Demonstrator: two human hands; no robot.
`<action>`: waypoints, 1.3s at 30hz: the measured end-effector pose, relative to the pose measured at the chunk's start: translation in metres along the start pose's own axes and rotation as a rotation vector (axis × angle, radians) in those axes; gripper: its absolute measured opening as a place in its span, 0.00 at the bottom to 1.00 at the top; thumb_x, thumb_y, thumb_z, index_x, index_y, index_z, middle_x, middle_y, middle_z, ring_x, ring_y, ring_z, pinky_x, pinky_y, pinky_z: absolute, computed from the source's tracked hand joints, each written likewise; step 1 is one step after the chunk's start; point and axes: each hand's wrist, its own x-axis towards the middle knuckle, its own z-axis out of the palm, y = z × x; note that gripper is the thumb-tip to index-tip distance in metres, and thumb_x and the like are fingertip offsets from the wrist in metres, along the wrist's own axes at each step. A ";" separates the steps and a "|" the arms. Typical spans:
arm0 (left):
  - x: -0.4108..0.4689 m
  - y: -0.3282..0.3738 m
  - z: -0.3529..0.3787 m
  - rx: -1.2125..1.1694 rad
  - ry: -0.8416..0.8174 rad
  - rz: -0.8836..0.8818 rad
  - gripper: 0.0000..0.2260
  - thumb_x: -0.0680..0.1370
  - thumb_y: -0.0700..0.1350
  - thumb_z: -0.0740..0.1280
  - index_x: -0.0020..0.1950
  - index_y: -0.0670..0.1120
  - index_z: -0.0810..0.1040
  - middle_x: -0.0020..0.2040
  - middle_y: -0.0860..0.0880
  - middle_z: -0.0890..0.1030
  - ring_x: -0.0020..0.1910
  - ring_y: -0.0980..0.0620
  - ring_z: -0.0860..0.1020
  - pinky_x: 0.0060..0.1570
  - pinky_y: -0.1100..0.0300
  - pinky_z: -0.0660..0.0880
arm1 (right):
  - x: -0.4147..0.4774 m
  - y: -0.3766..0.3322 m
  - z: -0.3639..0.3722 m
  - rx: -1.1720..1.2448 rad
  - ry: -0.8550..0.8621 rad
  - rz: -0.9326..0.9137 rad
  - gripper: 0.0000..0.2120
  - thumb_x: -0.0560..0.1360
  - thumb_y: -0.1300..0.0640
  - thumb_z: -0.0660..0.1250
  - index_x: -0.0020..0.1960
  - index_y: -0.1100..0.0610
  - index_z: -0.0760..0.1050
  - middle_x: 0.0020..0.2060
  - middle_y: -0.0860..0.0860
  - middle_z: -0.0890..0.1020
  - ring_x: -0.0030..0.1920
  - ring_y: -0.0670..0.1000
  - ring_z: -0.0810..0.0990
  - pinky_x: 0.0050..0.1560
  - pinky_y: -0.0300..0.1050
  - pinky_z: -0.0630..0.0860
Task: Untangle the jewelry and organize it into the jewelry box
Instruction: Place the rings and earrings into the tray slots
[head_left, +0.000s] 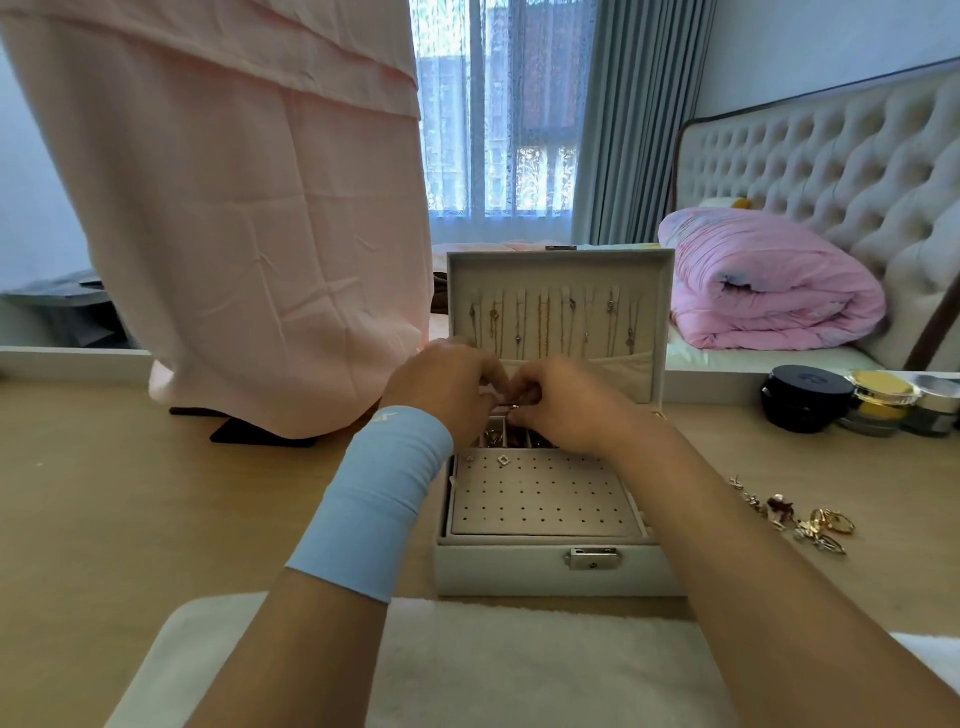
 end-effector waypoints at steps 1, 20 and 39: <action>0.000 -0.001 0.001 0.004 0.014 -0.004 0.07 0.77 0.45 0.68 0.50 0.57 0.82 0.51 0.54 0.73 0.52 0.53 0.74 0.48 0.61 0.69 | 0.000 0.000 0.000 -0.023 0.011 0.011 0.06 0.78 0.54 0.71 0.54 0.49 0.81 0.49 0.46 0.83 0.50 0.47 0.81 0.55 0.48 0.80; 0.001 -0.006 0.012 0.124 -0.270 -0.053 0.13 0.78 0.51 0.64 0.62 0.62 0.78 0.62 0.53 0.78 0.58 0.50 0.77 0.58 0.53 0.76 | 0.002 0.009 -0.009 -0.035 -0.078 0.034 0.08 0.80 0.58 0.66 0.52 0.48 0.83 0.43 0.41 0.80 0.46 0.43 0.78 0.46 0.39 0.75; -0.005 -0.003 -0.006 0.036 -0.045 -0.046 0.10 0.78 0.50 0.66 0.58 0.57 0.80 0.59 0.54 0.79 0.57 0.53 0.76 0.58 0.55 0.74 | 0.001 0.007 -0.005 -0.091 -0.073 -0.004 0.16 0.79 0.62 0.64 0.47 0.40 0.81 0.52 0.43 0.81 0.48 0.45 0.79 0.51 0.46 0.80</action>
